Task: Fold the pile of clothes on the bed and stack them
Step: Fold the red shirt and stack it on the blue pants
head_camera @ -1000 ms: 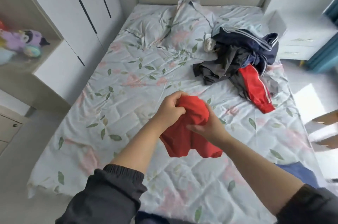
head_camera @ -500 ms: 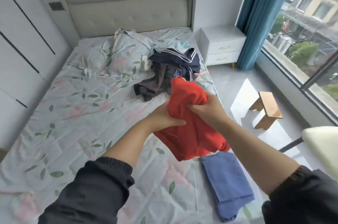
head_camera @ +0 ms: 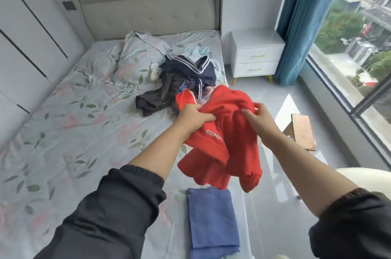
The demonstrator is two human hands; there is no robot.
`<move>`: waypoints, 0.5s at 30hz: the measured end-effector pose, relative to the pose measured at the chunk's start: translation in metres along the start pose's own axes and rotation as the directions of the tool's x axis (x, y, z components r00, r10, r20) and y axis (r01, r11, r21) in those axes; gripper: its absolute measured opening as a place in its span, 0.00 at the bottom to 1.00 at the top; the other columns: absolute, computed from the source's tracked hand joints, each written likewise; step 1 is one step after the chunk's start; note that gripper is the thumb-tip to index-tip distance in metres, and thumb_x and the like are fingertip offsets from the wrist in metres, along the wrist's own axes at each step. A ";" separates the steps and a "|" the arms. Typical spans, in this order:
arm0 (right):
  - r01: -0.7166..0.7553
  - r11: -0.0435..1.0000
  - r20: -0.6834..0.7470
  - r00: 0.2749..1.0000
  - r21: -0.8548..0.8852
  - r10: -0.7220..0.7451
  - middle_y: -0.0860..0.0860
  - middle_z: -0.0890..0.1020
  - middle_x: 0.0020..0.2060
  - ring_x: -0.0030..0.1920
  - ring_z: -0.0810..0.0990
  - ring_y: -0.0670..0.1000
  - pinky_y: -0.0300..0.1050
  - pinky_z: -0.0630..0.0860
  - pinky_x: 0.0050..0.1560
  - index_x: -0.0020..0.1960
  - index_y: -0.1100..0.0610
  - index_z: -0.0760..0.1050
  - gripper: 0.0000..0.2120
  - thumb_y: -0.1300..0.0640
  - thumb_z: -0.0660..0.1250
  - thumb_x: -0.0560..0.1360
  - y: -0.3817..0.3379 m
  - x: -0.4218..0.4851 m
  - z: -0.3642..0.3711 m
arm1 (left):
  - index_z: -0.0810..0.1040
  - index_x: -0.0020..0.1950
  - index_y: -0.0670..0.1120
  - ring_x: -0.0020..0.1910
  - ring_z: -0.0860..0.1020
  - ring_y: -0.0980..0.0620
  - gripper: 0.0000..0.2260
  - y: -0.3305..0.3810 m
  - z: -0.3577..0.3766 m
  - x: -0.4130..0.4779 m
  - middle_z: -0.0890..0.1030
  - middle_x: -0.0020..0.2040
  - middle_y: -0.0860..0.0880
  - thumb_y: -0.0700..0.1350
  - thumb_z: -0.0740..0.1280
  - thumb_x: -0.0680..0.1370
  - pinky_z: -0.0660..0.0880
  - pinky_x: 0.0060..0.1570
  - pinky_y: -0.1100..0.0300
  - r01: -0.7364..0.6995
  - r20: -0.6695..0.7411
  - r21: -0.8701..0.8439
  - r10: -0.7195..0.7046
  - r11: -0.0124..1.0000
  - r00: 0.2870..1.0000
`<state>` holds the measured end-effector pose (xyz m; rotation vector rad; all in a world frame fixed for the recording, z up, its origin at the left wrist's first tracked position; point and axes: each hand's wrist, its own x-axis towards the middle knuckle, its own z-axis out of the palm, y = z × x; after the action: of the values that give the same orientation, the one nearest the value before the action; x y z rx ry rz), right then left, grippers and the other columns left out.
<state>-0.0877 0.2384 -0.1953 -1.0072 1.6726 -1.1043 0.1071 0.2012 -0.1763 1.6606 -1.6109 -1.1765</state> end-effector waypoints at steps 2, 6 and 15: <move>-0.055 0.998 0.092 0.994 -0.013 0.056 0.54 0.72 0.66 0.59 0.75 0.50 0.48 0.73 0.59 0.69 0.55 0.64 0.23 0.53 0.65 0.77 0.015 0.011 -0.040 | 0.82 0.37 0.48 0.38 0.80 0.49 0.04 0.023 0.043 0.002 0.82 0.34 0.50 0.42 0.76 0.66 0.77 0.40 0.57 0.065 -0.068 -0.096 -0.071 0.993 0.995; 0.051 0.988 0.343 0.939 -0.148 0.003 0.48 0.70 0.67 0.62 0.71 0.46 0.41 0.69 0.60 0.71 0.52 0.64 0.26 0.53 0.68 0.76 0.032 0.018 -0.101 | 0.82 0.47 0.38 0.48 0.82 0.40 0.11 0.058 0.114 0.009 0.83 0.47 0.39 0.40 0.75 0.67 0.79 0.51 0.46 0.222 -0.119 -0.193 -0.247 0.956 0.962; 0.529 0.664 0.561 0.805 -0.529 -0.194 0.53 0.56 0.76 0.76 0.50 0.54 0.49 0.51 0.74 0.77 0.54 0.50 0.55 0.50 0.80 0.61 0.058 0.068 -0.155 | 0.77 0.39 0.43 0.36 0.78 0.46 0.06 0.110 0.173 0.048 0.80 0.38 0.44 0.40 0.74 0.70 0.76 0.40 0.56 0.327 -0.096 -0.417 -0.399 0.848 0.912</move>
<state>-0.2627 0.2296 -0.2299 -1.9919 1.4928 -0.3862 -0.1016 0.1722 -0.1750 1.7804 -0.8886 -1.3793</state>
